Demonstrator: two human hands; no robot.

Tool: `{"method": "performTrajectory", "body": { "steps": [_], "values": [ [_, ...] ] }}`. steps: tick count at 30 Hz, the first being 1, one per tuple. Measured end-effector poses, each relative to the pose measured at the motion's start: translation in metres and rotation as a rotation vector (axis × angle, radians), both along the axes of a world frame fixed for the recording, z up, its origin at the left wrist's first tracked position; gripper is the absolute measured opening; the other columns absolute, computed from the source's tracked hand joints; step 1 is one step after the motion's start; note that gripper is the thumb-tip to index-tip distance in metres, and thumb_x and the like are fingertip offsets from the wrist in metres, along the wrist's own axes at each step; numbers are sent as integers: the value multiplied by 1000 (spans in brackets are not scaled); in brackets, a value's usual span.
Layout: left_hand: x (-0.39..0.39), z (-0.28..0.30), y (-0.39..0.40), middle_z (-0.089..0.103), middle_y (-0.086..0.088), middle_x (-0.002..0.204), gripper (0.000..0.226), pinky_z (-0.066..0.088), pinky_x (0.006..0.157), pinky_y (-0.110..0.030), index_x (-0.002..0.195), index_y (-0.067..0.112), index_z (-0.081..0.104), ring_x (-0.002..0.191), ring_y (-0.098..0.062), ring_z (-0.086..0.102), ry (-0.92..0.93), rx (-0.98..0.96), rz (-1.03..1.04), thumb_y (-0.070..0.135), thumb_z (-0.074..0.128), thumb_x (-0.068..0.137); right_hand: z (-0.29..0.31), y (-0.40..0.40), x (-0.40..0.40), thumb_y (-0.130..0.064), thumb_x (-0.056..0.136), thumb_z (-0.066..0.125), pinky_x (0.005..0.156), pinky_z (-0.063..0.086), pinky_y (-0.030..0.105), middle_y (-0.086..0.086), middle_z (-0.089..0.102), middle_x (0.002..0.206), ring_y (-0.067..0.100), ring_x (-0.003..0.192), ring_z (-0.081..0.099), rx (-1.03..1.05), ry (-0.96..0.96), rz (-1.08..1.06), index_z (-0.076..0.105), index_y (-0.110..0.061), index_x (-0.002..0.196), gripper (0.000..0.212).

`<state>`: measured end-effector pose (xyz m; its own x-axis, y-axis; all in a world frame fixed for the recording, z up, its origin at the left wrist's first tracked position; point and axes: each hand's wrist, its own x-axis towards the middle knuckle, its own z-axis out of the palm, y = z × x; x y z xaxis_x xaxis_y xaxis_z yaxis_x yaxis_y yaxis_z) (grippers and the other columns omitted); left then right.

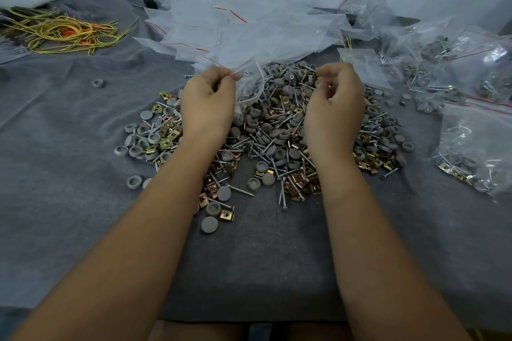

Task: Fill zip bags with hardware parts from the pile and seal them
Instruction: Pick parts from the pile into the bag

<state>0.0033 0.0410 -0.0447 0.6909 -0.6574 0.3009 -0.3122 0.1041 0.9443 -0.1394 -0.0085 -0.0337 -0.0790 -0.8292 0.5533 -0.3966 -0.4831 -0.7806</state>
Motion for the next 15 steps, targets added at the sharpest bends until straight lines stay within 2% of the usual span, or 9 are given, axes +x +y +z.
{"method": "performTrajectory", "body": {
  "steps": [2,5,10,13,15],
  "values": [
    [0,0,-1,35,14,36,29,18,41,-21,80,29,67,36,-4,24,4,1,3,12,47,92,1,-3,-3,-2,92,46,83,49,37,-7,57,98,16,97,57,41,61,-30,63,-19,104,27],
    [1,0,-1,36,14,35,28,19,41,-21,82,28,67,35,-4,25,0,10,6,12,47,93,-1,-5,-3,-6,94,47,90,47,45,-1,64,108,23,105,57,27,273,13,68,-20,108,29],
    [1,0,-1,36,14,35,28,20,40,-19,83,28,67,34,-4,25,11,11,3,12,47,93,-8,-5,-2,-10,94,50,94,37,39,-1,63,114,25,112,47,-32,608,8,69,-28,114,33],
    [0,0,-1,36,14,34,26,20,39,-19,87,24,69,34,-4,26,14,15,1,11,47,93,-12,-7,-3,-16,94,48,96,31,40,1,60,118,26,117,43,-24,727,-33,66,-25,121,33],
    [-1,0,-1,38,13,35,26,20,39,-19,89,22,70,34,-4,26,18,17,2,11,47,93,-13,-9,-5,-22,92,48,99,29,41,3,57,120,27,118,40,2,770,-61,68,-20,114,30]
  ]
}}
